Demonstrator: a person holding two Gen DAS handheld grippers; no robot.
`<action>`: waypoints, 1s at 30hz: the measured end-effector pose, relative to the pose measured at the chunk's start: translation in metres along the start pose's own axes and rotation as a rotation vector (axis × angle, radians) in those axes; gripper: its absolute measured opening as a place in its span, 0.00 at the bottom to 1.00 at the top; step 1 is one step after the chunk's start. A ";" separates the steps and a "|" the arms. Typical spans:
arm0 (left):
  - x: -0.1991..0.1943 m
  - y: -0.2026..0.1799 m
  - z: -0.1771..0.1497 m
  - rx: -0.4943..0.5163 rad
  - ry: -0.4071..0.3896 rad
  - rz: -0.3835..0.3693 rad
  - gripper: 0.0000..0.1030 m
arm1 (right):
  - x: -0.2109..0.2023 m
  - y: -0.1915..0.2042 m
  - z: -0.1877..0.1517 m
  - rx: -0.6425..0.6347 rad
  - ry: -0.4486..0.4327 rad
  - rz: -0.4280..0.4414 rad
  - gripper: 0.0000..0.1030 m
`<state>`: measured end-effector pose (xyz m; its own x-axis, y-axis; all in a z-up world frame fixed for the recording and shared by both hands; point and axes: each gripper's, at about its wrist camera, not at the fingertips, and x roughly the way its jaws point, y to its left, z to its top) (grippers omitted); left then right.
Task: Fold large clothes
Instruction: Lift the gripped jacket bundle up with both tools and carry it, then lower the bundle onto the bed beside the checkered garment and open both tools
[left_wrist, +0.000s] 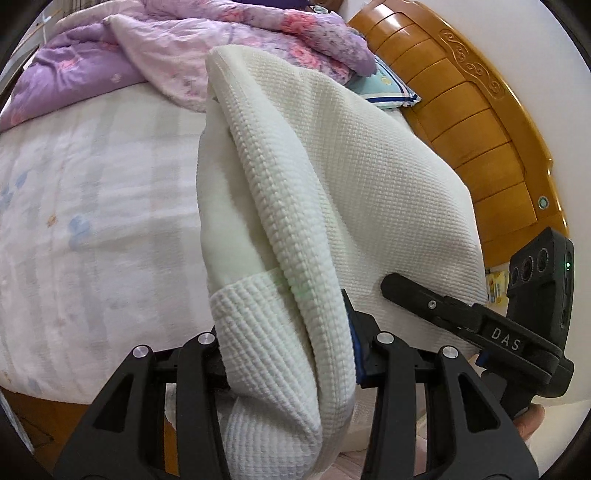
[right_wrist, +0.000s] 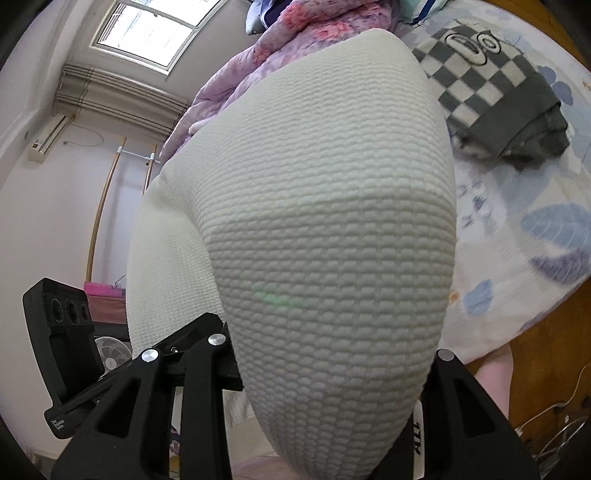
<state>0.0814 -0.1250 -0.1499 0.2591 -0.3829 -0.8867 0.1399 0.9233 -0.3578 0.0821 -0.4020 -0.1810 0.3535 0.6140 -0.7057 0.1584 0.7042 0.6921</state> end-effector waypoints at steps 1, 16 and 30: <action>0.007 -0.013 0.007 -0.004 -0.002 0.008 0.42 | -0.008 -0.007 0.010 -0.005 0.005 0.004 0.33; 0.152 -0.213 0.141 0.032 0.030 0.033 0.42 | -0.089 -0.132 0.189 -0.100 0.016 -0.030 0.35; 0.248 -0.213 0.267 -0.005 0.010 0.128 0.42 | 0.038 -0.195 0.313 0.065 0.226 0.301 0.37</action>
<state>0.3712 -0.4253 -0.2153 0.2653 -0.2618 -0.9280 0.1014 0.9647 -0.2431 0.3528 -0.6277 -0.2954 0.1817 0.8582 -0.4800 0.1392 0.4608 0.8765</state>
